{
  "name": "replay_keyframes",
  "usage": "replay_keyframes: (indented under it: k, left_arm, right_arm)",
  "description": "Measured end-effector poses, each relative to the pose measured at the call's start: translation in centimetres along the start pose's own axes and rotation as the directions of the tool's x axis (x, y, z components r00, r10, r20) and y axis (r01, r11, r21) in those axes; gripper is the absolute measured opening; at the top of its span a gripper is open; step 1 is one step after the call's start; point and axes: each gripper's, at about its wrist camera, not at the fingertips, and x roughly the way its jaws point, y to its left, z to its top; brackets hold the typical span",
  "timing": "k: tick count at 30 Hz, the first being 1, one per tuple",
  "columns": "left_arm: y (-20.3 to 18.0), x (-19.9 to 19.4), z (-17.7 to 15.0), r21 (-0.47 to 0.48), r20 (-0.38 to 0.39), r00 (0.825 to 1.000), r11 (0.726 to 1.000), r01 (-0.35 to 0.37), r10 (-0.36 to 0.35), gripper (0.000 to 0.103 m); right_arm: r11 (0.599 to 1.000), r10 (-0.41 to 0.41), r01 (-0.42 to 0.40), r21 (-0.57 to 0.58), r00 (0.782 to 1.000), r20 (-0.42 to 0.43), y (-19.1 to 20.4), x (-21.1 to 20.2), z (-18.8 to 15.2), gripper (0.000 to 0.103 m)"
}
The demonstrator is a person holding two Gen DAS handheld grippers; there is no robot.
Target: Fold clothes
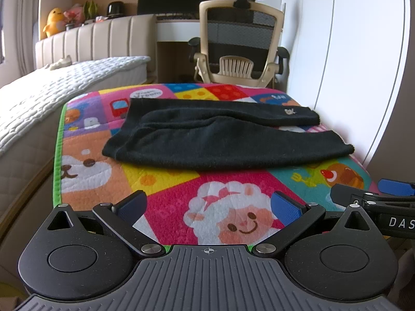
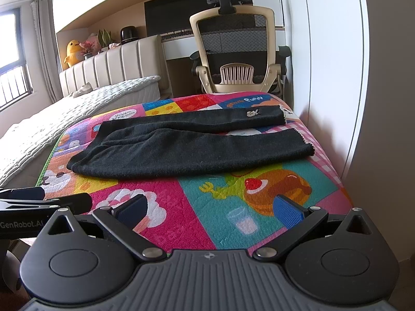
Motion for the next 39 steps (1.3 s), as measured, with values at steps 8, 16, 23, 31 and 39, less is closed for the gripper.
replay_keyframes:
  k: [8, 16, 23, 31, 39]
  left_arm:
    - [0.00, 0.00, -0.01, 0.000, -0.002, 1.000, 1.000, 0.000, 0.000, 0.103]
    - [0.00, 0.00, -0.02, 0.000, -0.004, 1.000, 1.000, -0.001, 0.001, 0.103]
    - [-0.01, -0.02, -0.06, 0.000, -0.006, 1.000, 1.000, 0.000, 0.000, 0.103]
    - [0.01, 0.02, -0.06, -0.001, -0.010, 1.000, 1.000, 0.003, -0.003, 0.103]
    - [-0.01, 0.04, -0.09, 0.000, -0.012, 1.000, 1.000, 0.003, -0.003, 0.103]
  right_arm:
    - [1.000, 0.001, -0.001, 0.002, 1.000, -0.002, -0.05, 0.14, 0.02, 0.103]
    - [1.000, 0.003, -0.003, 0.002, 1.000, -0.007, -0.07, 0.17, -0.04, 0.103]
    - [1.000, 0.004, -0.004, 0.005, 1.000, -0.016, -0.08, 0.31, -0.08, 0.103]
    - [1.000, 0.006, -0.006, 0.007, 1.000, -0.020, -0.10, 0.43, -0.11, 0.103]
    - [1.000, 0.007, -0.007, 0.010, 1.000, -0.022, -0.16, 0.35, -0.15, 0.103]
